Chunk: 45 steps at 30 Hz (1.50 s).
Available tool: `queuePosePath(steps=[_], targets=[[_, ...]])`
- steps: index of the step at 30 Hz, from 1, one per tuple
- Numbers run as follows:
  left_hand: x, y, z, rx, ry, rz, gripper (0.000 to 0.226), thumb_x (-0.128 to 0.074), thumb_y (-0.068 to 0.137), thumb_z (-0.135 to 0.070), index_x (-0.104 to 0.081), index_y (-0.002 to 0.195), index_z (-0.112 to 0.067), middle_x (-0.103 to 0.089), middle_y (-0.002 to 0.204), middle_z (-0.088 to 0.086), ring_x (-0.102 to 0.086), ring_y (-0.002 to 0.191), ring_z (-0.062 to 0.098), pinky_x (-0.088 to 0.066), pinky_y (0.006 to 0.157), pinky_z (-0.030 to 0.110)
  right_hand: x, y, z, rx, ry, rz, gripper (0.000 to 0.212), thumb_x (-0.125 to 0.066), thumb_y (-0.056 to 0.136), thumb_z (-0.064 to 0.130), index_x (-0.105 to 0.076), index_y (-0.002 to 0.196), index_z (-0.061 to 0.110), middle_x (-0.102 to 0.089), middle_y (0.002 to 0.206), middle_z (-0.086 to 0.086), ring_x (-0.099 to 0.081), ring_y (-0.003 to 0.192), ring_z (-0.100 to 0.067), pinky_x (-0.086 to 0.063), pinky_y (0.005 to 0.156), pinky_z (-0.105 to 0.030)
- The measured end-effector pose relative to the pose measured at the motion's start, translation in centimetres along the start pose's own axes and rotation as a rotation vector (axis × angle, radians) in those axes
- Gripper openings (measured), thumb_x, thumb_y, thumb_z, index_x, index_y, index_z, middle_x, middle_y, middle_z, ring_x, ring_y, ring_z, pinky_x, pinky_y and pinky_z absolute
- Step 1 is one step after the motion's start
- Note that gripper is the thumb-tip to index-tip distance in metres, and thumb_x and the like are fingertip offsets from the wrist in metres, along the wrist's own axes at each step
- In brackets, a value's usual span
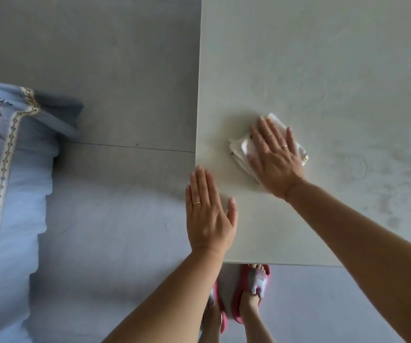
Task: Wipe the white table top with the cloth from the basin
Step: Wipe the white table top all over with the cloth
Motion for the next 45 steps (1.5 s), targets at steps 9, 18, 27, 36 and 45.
queuePosePath(steps=[9,18,27,36,45], targets=[[-0.2,-0.1,-0.1,-0.015,0.016,0.020,0.079,-0.036,0.086,-0.044,-0.022,0.146,0.005,-0.026,0.152,0.025,-0.021,0.143,0.035,-0.017,0.117,0.044,-2.4,0.6,10.1,0.102,0.053,0.115,0.067,-0.021,0.094,0.054,-0.010,0.151,0.020,-0.002,0.160,-0.003,0.006,0.146,-0.021,0.014,0.115,-0.044],[-0.1,0.0,-0.1,0.001,0.013,0.025,0.076,-0.035,0.088,-0.043,-0.022,0.147,0.003,-0.018,0.156,0.020,-0.016,0.145,0.031,-0.017,0.117,0.043,-0.5,4.8,-0.1,-0.540,0.083,-0.037,0.068,-0.021,0.094,0.055,-0.005,0.151,0.021,0.002,0.160,-0.004,0.008,0.146,-0.022,0.009,0.115,-0.054],[0.8,0.0,-0.4,-0.022,0.018,0.026,0.072,-0.033,0.091,-0.044,-0.026,0.146,0.002,-0.019,0.155,0.018,-0.018,0.144,0.032,-0.017,0.115,0.045,0.6,8.5,-0.6,-0.021,0.044,0.014,0.056,-0.021,0.099,0.045,-0.010,0.151,0.026,-0.004,0.160,0.000,0.003,0.147,-0.019,0.009,0.116,-0.043],[3.7,10.0,-2.1,-0.153,0.063,-0.097,0.073,-0.031,0.095,-0.052,-0.025,0.147,-0.002,-0.022,0.156,0.015,-0.017,0.145,0.030,-0.008,0.119,0.043,0.3,11.0,4.7,0.280,0.011,0.091,0.055,-0.024,0.099,0.042,-0.012,0.150,0.026,-0.005,0.160,0.001,0.002,0.147,-0.021,0.007,0.116,-0.043],[1.7,14.3,-3.0,-0.099,0.066,-0.048,0.075,-0.029,0.093,-0.054,-0.020,0.149,-0.006,-0.021,0.157,0.012,-0.015,0.146,0.026,-0.008,0.118,0.039,0.9,16.7,-1.1,-0.315,0.147,0.015,0.058,-0.018,0.098,0.041,-0.003,0.151,0.022,0.005,0.160,-0.002,0.012,0.146,-0.022,0.014,0.114,-0.045]])
Point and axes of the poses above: each hand's wrist, its own y-axis towards the middle knuckle, its own x-axis out of the back of the hand, z = x × y, the point moved 9 cm from there along y, towards the middle knuckle
